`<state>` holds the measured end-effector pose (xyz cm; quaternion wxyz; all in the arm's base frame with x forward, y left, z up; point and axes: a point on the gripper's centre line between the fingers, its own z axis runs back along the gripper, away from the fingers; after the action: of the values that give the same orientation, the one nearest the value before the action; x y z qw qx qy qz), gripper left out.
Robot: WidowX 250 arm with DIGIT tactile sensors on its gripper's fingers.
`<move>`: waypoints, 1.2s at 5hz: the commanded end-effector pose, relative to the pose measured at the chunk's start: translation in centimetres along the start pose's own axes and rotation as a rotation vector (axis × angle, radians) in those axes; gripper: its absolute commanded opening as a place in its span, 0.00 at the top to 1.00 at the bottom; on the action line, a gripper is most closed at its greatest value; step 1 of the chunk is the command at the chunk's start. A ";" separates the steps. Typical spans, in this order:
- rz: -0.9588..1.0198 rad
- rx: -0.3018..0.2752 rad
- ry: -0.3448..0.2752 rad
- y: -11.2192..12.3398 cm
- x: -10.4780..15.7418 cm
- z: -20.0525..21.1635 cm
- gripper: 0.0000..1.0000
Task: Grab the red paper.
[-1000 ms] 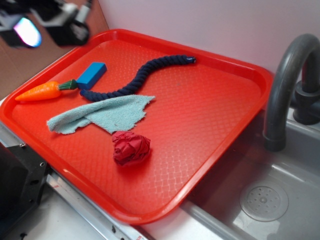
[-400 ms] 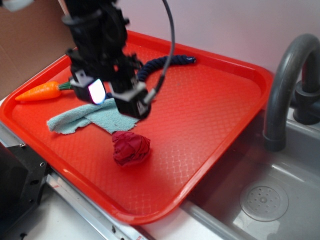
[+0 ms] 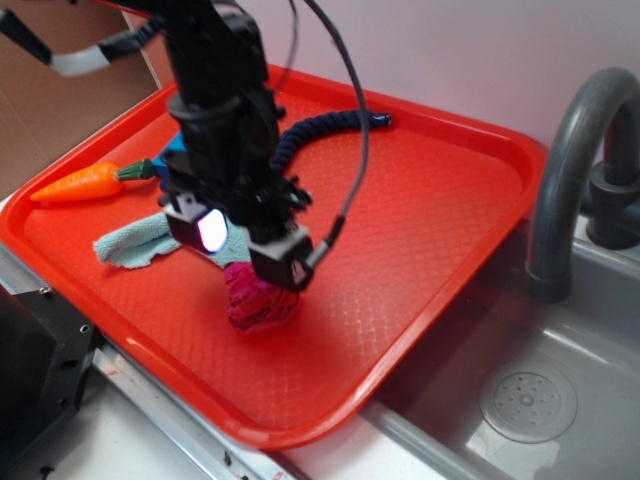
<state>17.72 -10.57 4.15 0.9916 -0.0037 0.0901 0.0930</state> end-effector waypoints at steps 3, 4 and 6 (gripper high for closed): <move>-0.039 -0.014 0.039 -0.8 -0.3 -3.0 1.00; -0.031 -0.016 0.031 -0.6 -0.4 -2.6 1.00; 0.054 -0.049 -0.006 -0.2 0.5 -0.3 1.00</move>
<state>17.80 -10.05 2.72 0.9866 -0.0035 0.1120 0.1185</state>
